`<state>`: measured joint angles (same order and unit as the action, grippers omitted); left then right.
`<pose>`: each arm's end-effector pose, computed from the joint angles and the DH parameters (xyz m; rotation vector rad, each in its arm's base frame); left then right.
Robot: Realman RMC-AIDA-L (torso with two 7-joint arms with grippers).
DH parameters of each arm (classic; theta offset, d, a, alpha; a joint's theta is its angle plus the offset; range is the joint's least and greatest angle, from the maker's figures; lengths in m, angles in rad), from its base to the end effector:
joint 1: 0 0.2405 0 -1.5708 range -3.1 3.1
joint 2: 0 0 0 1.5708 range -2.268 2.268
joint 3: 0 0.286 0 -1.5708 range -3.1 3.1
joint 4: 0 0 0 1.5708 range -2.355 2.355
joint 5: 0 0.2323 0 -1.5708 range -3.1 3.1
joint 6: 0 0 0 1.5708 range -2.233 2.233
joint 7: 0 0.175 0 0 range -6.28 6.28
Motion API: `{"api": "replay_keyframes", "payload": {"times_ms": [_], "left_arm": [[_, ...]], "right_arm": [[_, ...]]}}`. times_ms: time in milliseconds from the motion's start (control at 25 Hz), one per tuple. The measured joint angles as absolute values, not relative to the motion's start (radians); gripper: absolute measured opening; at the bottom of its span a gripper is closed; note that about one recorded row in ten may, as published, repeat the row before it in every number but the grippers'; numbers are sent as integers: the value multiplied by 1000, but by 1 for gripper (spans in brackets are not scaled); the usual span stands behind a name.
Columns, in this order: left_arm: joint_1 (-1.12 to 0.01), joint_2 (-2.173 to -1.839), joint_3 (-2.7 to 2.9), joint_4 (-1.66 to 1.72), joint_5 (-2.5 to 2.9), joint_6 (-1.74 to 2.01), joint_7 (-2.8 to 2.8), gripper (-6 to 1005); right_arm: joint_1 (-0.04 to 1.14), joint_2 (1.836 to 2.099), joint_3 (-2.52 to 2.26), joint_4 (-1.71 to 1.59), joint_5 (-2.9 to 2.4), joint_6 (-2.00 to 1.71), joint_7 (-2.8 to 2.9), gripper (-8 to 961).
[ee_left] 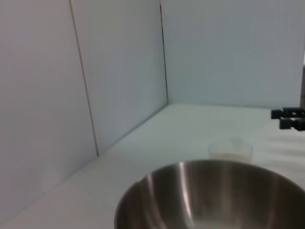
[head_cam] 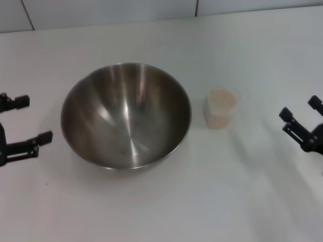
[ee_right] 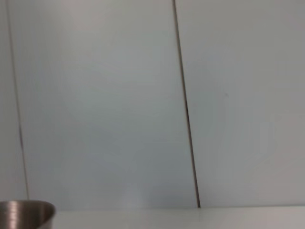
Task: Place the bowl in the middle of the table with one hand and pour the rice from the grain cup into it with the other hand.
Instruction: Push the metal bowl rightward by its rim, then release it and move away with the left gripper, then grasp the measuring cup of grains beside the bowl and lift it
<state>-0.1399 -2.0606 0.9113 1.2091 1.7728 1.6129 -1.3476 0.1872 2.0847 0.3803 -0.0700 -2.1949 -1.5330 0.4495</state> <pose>-0.3051 0.3070 0.0407 -2.6132 -0.2585 -0.5150 0.4115 0.2443 -0.0438 -1.7902 0.6193 0.7958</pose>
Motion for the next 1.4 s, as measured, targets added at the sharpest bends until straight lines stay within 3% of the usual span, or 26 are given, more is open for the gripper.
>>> {"api": "replay_keyframes", "payload": {"times_ms": [480, 1400], "left_arm": [[-178, -2066, 918, 1201, 1845, 1607, -1369, 872], [-204, -2068, 923, 1199, 1899, 1603, -1404, 873]], "right_arm": [[299, 2084, 372, -25, -2193, -1326, 433, 817], [383, 2085, 370, 5, -2197, -1192, 406, 817]]}}
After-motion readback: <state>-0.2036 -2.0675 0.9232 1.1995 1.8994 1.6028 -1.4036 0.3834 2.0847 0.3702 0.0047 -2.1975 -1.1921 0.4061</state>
